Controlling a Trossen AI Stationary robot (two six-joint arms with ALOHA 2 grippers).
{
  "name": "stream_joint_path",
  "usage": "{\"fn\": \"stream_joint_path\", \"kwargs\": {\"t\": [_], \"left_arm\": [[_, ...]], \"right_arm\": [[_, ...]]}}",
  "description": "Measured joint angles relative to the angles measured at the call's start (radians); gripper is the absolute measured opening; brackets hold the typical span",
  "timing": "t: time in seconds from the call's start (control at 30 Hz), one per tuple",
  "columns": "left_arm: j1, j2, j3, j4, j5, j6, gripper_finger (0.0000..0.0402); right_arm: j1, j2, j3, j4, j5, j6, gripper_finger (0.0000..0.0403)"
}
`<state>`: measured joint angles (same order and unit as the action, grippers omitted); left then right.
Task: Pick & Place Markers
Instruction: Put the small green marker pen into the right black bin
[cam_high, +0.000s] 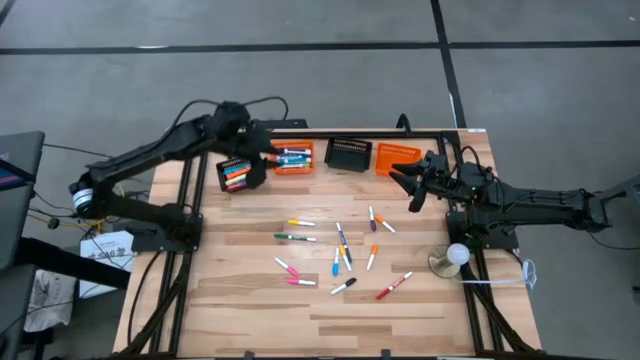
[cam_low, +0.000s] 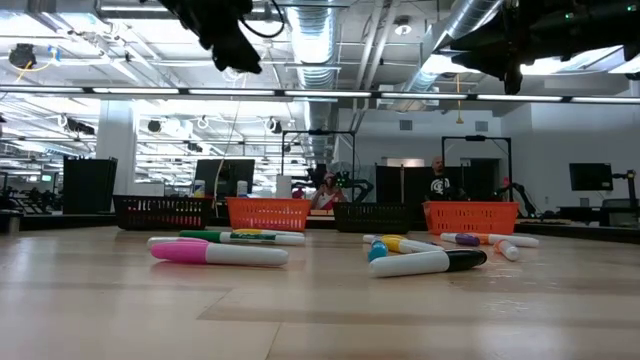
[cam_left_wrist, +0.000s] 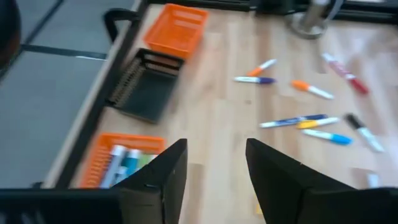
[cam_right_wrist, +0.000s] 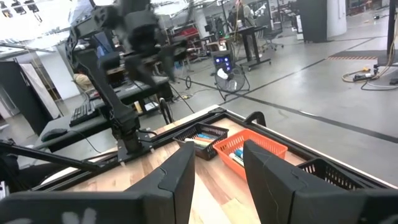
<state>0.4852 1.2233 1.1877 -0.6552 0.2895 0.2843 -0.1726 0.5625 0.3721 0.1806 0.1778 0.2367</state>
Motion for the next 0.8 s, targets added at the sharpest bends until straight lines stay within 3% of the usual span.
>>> {"fn": "stream_joint_path", "kwargs": {"t": [0.2, 0.43, 0.8], "left_arm": [[-0.118, -0.098, -0.111, 0.072, 0.0, -0.152, 0.0139], [-0.233, -0.167, -0.241, 0.23, 0.0, -0.275, 0.0119], [-0.281, -0.184, -0.403, 0.322, -0.001, -0.38, 0.0115]], "right_arm": [[0.0, 0.0, 0.0, 0.0, -0.005, 0.033, 0.0125], [0.002, 0.0, 0.0, 0.017, -0.082, 0.048, 0.0125], [0.002, 0.0, 0.0, 0.027, -0.101, 0.053, 0.0125]]}}
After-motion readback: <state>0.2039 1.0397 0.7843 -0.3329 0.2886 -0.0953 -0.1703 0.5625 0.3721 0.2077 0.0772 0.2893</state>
